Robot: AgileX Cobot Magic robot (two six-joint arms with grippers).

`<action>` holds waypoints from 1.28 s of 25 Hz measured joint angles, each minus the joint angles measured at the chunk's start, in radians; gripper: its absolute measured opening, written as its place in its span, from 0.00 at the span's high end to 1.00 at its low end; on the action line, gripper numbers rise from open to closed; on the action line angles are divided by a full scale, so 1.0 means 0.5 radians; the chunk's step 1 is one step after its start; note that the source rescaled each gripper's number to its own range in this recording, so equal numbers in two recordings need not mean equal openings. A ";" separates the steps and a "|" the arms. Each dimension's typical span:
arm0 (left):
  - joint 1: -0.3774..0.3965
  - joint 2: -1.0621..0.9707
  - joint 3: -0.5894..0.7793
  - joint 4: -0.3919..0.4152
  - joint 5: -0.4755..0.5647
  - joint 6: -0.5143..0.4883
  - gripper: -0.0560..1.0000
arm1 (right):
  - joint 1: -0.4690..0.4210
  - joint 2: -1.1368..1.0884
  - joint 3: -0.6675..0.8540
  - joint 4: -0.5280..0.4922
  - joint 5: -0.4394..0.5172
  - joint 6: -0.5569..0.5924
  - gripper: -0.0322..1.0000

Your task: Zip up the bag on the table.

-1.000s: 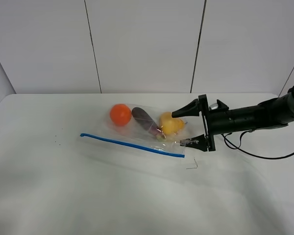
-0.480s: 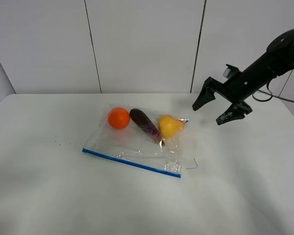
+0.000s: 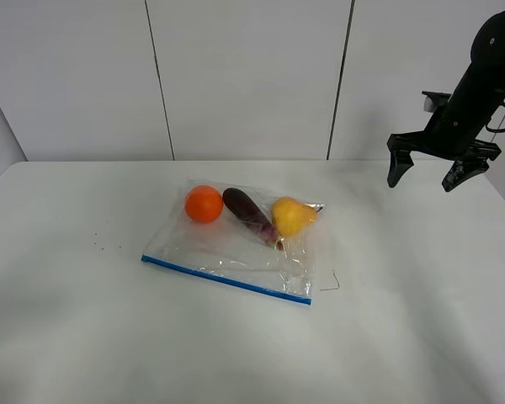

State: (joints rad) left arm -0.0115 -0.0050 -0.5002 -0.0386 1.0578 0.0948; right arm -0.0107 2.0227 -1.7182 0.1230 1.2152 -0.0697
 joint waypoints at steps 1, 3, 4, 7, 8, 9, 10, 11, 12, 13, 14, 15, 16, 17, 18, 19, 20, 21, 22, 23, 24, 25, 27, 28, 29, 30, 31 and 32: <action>0.000 0.000 0.000 0.000 0.000 0.000 0.11 | 0.000 -0.010 0.000 0.000 0.000 0.000 0.00; 0.000 0.000 0.000 0.000 0.000 0.000 0.11 | 0.000 -0.040 0.000 0.000 0.000 0.002 0.00; 0.000 0.000 0.000 0.000 0.000 0.000 0.11 | 0.000 -0.065 0.000 0.002 0.000 0.004 0.00; 0.000 0.000 0.000 -0.004 0.000 0.000 0.11 | 0.000 -0.165 0.011 0.002 0.000 0.005 0.00; 0.000 0.000 0.000 -0.006 0.000 0.000 0.11 | 0.000 -0.216 0.036 0.002 -0.003 0.005 0.00; 0.000 0.000 0.000 -0.006 0.000 0.000 0.11 | 0.000 -0.273 0.079 0.002 -0.003 0.005 0.00; 0.000 0.000 0.000 -0.006 0.000 0.000 0.11 | 0.000 -0.323 0.125 0.002 -0.003 0.005 0.00; 0.000 0.000 0.000 -0.006 0.000 0.000 0.11 | 0.000 -0.389 0.194 0.002 -0.003 0.005 0.00; 0.000 0.000 0.000 -0.006 0.000 0.000 0.11 | 0.000 -0.461 0.279 0.002 -0.003 0.005 0.00; 0.000 0.000 0.000 -0.006 0.000 0.000 0.11 | 0.000 -0.537 0.376 0.002 -0.004 0.005 0.00; 0.000 0.000 0.000 -0.006 0.000 0.000 0.11 | 0.000 -0.606 0.465 0.002 -0.004 0.005 0.00; 0.000 0.000 0.000 -0.006 0.000 0.000 0.11 | 0.000 -0.691 0.580 0.002 -0.002 0.005 0.00; 0.000 0.000 0.000 -0.006 0.000 0.000 0.11 | 0.000 -0.785 0.703 0.002 -0.002 0.005 0.00; 0.000 0.000 0.000 -0.006 0.000 0.000 0.11 | 0.000 -0.882 0.808 0.002 -0.002 0.005 0.00; 0.000 0.000 0.000 -0.006 0.000 0.000 0.11 | 0.000 -0.967 0.935 0.002 0.000 0.005 0.00; 0.000 0.000 0.000 -0.006 0.000 0.000 0.11 | 0.000 -1.070 1.060 0.002 0.000 0.005 0.00; 0.000 0.000 0.000 -0.006 0.000 0.000 0.11 | 0.000 -1.178 1.183 0.002 0.002 0.005 0.00; 0.000 0.000 0.002 -0.006 0.000 0.000 0.11 | 0.000 -1.268 1.283 0.002 0.002 0.005 0.00; 0.000 0.000 0.004 -0.006 0.000 0.000 0.11 | 0.000 -1.375 1.398 0.002 0.002 0.005 0.00; 0.000 0.000 0.004 -0.006 0.000 0.000 0.11 | 0.000 -1.479 1.507 0.002 -0.003 0.005 0.00; 0.000 0.000 0.004 -0.006 0.000 0.000 0.11 | 0.000 -1.582 1.611 0.002 -0.018 0.005 0.00; 0.000 0.000 0.004 -0.006 0.000 0.000 0.11 | 0.000 -1.667 1.691 0.002 -0.042 0.005 0.00; 0.000 0.000 0.004 -0.006 0.000 0.000 0.11 | 0.000 -1.864 1.864 0.000 -0.116 0.005 0.00; 0.000 0.000 0.004 -0.006 0.000 0.000 0.11 | 0.000 -1.946 1.927 0.000 -0.151 0.005 0.00; 0.000 0.000 0.004 -0.006 0.000 0.000 0.11 | 0.000 -2.046 1.998 0.000 -0.188 0.005 0.00; 0.000 0.000 0.004 -0.006 0.000 0.000 0.11 | 0.000 -2.146 2.063 0.000 -0.218 0.005 0.00; 0.000 0.000 0.004 -0.006 0.000 0.000 0.11 | 0.000 -2.249 2.123 0.000 -0.244 0.005 0.00; 0.000 0.000 0.004 -0.006 0.000 0.000 0.11 | 0.000 -2.335 2.172 -0.004 -0.264 0.005 0.00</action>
State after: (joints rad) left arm -0.0115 -0.0050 -0.4984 -0.0415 1.0578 0.0948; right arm -0.0107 0.8551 -0.6323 0.1210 1.0830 -0.0670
